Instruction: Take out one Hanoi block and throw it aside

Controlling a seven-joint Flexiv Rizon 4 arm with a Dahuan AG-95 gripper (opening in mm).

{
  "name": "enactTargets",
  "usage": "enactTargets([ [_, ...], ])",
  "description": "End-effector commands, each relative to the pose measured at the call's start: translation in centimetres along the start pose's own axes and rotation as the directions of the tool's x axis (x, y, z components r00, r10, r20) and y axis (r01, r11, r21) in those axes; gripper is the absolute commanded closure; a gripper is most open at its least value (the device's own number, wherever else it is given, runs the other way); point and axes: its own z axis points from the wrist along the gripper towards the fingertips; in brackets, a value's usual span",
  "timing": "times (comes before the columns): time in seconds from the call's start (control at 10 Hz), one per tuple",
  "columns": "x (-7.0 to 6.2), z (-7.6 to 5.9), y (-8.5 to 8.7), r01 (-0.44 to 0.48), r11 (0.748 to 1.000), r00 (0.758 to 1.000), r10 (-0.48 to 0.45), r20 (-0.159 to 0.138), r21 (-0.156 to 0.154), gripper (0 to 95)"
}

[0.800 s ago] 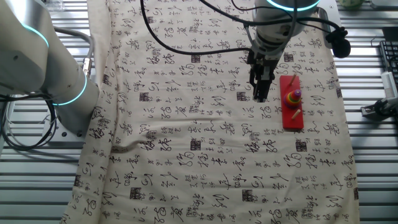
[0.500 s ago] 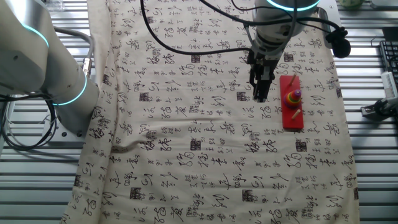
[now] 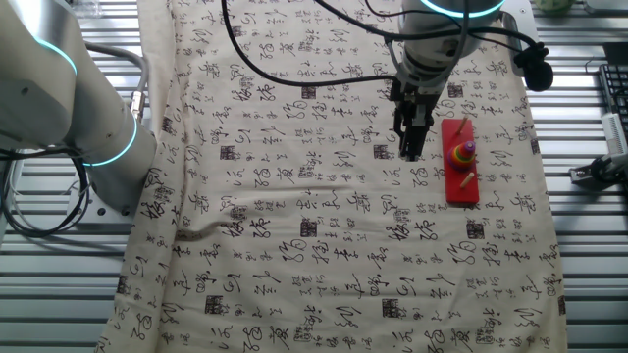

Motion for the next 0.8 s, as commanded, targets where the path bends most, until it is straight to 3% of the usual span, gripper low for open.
enactTargets([
  [0.1,0.01,0.00,0.00,0.020,1.000,0.999,-0.020,0.026,0.005,95.0],
  [0.2,0.01,-0.01,0.00,0.016,1.000,1.000,-0.016,0.026,-0.008,95.0],
  [0.8,0.01,-0.01,0.00,0.014,1.000,1.000,-0.014,0.024,-0.004,95.0],
])
